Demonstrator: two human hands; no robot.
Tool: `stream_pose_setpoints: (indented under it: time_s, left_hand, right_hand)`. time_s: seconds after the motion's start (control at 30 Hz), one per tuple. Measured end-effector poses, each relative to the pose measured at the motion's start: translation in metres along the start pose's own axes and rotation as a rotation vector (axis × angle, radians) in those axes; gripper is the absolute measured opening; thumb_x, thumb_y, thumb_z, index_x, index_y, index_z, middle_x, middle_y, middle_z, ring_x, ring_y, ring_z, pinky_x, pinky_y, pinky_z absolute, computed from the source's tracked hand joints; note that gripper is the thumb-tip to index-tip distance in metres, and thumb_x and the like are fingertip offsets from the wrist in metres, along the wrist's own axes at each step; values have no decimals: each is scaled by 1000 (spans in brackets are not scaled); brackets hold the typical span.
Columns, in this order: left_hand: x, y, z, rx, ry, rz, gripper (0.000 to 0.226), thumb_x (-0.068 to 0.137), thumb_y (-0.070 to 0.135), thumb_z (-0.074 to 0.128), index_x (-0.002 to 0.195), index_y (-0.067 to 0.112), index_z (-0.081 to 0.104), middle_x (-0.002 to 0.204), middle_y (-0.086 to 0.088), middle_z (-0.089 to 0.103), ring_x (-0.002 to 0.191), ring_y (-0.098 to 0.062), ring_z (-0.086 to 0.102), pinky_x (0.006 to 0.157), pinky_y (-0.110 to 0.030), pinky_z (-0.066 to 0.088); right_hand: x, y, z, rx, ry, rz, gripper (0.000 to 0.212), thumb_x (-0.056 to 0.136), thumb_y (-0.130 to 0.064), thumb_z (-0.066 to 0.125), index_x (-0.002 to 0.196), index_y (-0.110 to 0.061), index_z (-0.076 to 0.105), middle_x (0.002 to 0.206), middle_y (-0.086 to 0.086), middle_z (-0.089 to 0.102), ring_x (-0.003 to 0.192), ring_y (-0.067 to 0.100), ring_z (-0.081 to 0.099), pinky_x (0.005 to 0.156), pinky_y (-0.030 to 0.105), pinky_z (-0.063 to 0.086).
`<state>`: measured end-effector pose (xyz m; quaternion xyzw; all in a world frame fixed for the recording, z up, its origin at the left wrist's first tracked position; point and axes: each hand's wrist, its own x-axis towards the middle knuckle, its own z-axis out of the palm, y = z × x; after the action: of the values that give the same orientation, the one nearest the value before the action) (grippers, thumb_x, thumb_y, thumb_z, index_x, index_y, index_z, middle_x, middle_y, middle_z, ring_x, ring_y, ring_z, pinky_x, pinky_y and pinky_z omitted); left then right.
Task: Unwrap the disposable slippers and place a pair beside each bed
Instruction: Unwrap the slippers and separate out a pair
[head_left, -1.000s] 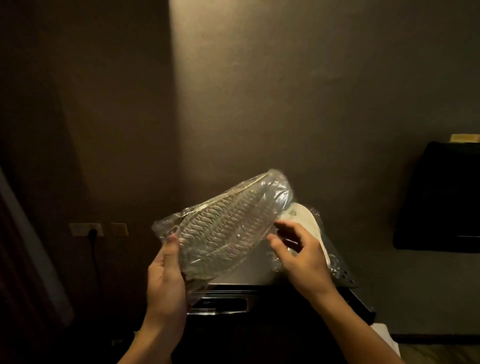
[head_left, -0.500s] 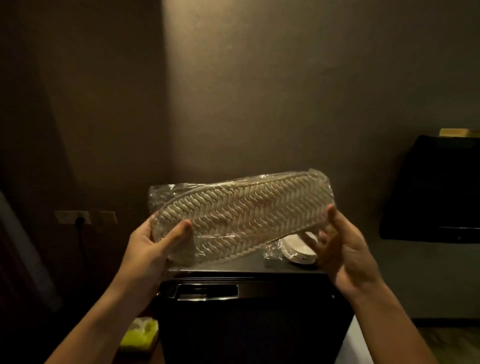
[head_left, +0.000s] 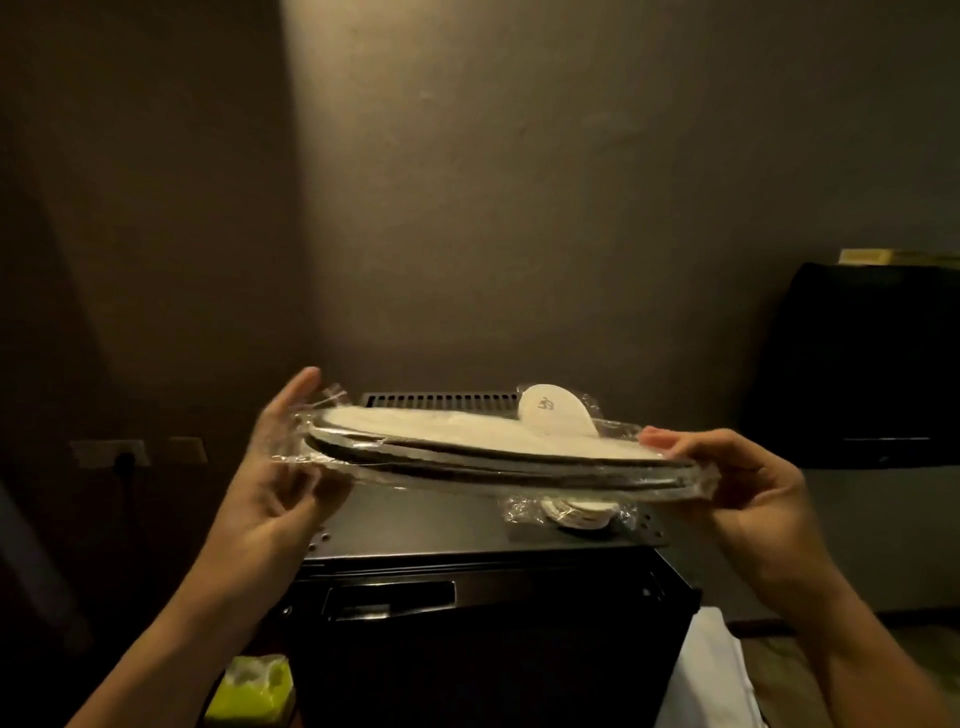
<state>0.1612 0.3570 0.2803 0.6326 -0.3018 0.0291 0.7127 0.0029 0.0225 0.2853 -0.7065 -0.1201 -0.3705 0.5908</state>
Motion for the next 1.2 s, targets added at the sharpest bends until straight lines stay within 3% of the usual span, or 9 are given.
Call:
stream_pose_setpoints:
  time_s: [0.1,0.2,0.27,0.37,0.5,0.6,0.7,0.97,1.2]
  left_hand:
    - [-1,7,-1,-479,175,-394,37,105,36,42,136,22,57,138,-17,63,113,-32,70,78,-45,64]
    - [-1,5,-2,-428,5,-622,77,84,72,45,122,7,63,113,-19,76,94,-33,77,65,-41,65]
    - [0,4,6,-311,27,-555,68,73,57,71,118,7,64,97,-11,80,80,-27,78,58,-34,64]
    - [-2,-6,13,-222,114,-449,83,56,36,94,127,10,62,105,-10,79,89,-27,78,62,-33,64]
    - [-7,-15,17,-257,161,-382,66,73,11,78,134,18,55,111,-10,78,99,-29,76,67,-38,65]
    - [-6,-21,16,-246,118,-353,73,68,15,87,135,20,57,116,-12,76,104,-30,74,69,-35,64]
    - [-2,-24,13,-248,99,-329,71,63,21,90,128,18,62,114,-12,76,106,-30,73,71,-33,64]
    - [1,-22,12,-144,94,-86,58,71,2,73,123,26,64,114,-8,76,111,-22,70,79,-21,60]
    - [-12,37,47,164,-36,449,45,75,13,82,118,22,69,114,3,74,102,-21,73,88,-32,60]
  right_hand:
    - [-6,6,-4,-92,-29,-121,27,75,-24,87,100,-24,77,114,0,77,123,25,66,100,34,56]
    - [-9,14,-9,-130,-83,-112,28,74,-14,79,101,-21,75,125,1,73,136,27,55,109,37,49]
    - [-9,21,-12,-180,-144,-112,30,74,-3,75,99,-20,74,142,-2,63,147,22,42,115,30,42]
    - [-8,28,-11,-135,-111,30,66,77,36,50,96,-21,78,155,-7,50,149,13,39,112,22,42]
    - [-7,27,3,272,103,371,48,104,7,32,112,-14,75,136,4,68,123,21,66,84,27,63]
    - [-3,32,12,204,120,433,32,96,-16,55,128,-16,62,122,4,73,114,27,70,83,36,64]
    - [2,40,15,168,159,482,59,79,-16,70,136,-19,54,121,4,72,112,22,71,85,43,63]
    - [1,43,11,37,76,348,33,83,-8,67,116,-11,67,114,7,74,110,19,71,89,30,61]
    - [4,62,0,-138,21,367,25,90,4,67,113,-8,65,108,8,74,103,26,72,80,29,62]
